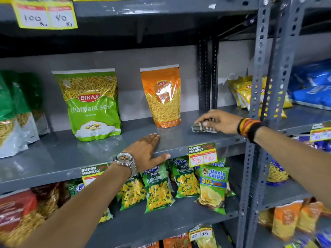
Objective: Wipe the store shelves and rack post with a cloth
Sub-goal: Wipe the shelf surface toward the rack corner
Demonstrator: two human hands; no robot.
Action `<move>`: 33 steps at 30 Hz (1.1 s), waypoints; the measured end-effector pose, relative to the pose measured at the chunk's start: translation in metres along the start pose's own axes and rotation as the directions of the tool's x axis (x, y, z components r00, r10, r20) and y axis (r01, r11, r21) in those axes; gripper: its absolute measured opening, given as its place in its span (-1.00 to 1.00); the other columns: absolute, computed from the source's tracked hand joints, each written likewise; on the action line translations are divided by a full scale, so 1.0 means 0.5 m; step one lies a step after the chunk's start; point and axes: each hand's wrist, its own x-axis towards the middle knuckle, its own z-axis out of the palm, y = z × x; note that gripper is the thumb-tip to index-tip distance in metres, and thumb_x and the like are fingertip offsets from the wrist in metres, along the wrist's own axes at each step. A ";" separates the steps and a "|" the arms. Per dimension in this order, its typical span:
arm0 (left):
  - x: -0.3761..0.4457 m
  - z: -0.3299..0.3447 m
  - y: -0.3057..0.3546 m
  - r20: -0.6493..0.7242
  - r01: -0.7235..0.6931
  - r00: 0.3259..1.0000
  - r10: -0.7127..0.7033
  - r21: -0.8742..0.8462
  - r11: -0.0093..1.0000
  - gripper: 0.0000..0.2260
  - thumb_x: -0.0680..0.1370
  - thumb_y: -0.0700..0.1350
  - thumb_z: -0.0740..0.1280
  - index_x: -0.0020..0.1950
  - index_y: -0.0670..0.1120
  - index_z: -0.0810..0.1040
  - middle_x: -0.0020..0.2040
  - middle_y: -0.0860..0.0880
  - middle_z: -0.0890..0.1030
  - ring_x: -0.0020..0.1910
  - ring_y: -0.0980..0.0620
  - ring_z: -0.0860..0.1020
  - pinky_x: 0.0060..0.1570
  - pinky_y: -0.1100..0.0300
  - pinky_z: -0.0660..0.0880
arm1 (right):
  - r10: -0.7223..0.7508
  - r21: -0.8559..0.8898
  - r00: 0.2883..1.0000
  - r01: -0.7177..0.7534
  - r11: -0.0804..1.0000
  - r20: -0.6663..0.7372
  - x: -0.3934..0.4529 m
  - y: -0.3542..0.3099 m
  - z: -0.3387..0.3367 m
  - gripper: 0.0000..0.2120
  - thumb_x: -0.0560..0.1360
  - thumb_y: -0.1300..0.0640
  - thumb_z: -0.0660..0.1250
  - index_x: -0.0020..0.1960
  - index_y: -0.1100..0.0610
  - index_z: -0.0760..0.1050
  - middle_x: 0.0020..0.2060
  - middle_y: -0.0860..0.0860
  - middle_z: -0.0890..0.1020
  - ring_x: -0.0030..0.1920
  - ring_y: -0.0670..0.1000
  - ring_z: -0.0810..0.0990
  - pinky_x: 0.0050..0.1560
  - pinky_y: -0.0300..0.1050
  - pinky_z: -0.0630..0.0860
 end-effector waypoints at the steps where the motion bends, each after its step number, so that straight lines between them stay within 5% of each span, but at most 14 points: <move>1: 0.000 -0.001 0.001 0.002 0.001 1.000 -0.001 0.000 1.000 -0.10 0.53 0.48 0.01 0.66 -0.13 0.08 0.65 -0.12 0.17 0.60 -0.08 0.21 0.54 0.04 0.18 | 0.042 0.003 0.999 -0.042 0.999 -0.030 0.020 0.006 0.010 -0.75 0.60 0.05 0.24 0.17 -0.23 0.56 0.06 0.01 0.54 0.13 0.05 0.52 0.29 0.09 0.42; 5: -0.002 -0.003 0.003 0.031 0.011 0.999 -0.011 0.006 1.000 -0.09 0.53 0.49 0.00 0.67 -0.11 0.03 0.67 -0.09 0.11 0.61 -0.07 0.18 0.55 0.02 0.17 | 0.117 -0.069 0.991 -0.122 0.990 -0.066 0.021 0.014 0.064 -0.72 0.60 0.09 0.22 0.12 -0.27 0.56 -0.03 0.02 0.51 0.11 0.12 0.46 0.24 0.12 0.39; 12: 0.011 -0.014 0.048 -0.014 -0.095 0.995 0.095 0.039 0.995 -0.14 0.58 0.42 0.03 0.66 -0.16 0.04 0.67 -0.13 0.10 0.62 -0.08 0.14 0.54 0.05 0.15 | 0.014 -0.011 0.998 -0.014 1.000 0.064 -0.104 -0.018 0.000 -0.73 0.60 0.05 0.22 0.19 -0.27 0.52 0.00 0.02 0.49 0.08 0.02 0.47 0.15 -0.05 0.39; 16: 0.056 -0.017 0.101 -0.037 -0.158 0.987 0.159 0.046 0.986 -0.17 0.61 0.40 0.03 0.65 -0.19 0.05 0.66 -0.16 0.11 0.62 -0.09 0.14 0.55 0.05 0.11 | 0.087 0.031 0.989 -0.084 0.996 -0.117 0.005 0.020 -0.026 -0.76 0.61 0.10 0.23 0.20 -0.12 0.56 0.07 0.06 0.51 0.09 0.04 0.50 0.18 -0.07 0.38; 21: 0.106 0.006 0.124 0.004 -0.163 0.987 0.163 0.036 0.986 -0.14 0.60 0.42 0.01 0.66 -0.19 0.00 0.67 -0.16 0.08 0.63 -0.09 0.09 0.57 0.04 0.03 | 0.182 0.026 0.968 -0.180 0.983 -0.175 0.176 0.099 -0.019 -0.73 0.59 0.21 0.24 0.12 -0.08 0.62 0.20 0.03 0.63 0.28 0.08 0.52 0.36 -0.10 0.37; 25: 0.113 0.017 0.120 -0.002 -0.150 0.989 0.150 0.020 0.988 -0.17 0.61 0.41 -0.01 0.67 -0.15 -0.06 0.68 -0.13 0.03 0.64 -0.07 0.04 0.57 0.05 -0.02 | 0.206 0.014 0.971 -0.206 0.979 -0.124 0.255 0.133 0.010 -0.73 0.58 0.27 0.23 0.19 0.10 0.61 0.19 0.05 0.64 0.25 0.05 0.55 0.13 -0.36 0.30; 33: 0.121 0.028 0.112 -0.033 -0.172 0.985 0.172 0.005 0.985 -0.15 0.60 0.43 -0.01 0.67 -0.15 -0.02 0.67 -0.14 0.07 0.64 -0.06 0.07 0.61 0.04 0.00 | 0.140 -0.086 0.990 -0.138 0.987 0.018 0.301 0.166 0.069 -0.70 0.58 0.18 0.21 0.24 -0.04 0.57 0.15 0.06 0.61 0.22 0.11 0.52 0.25 -0.15 0.36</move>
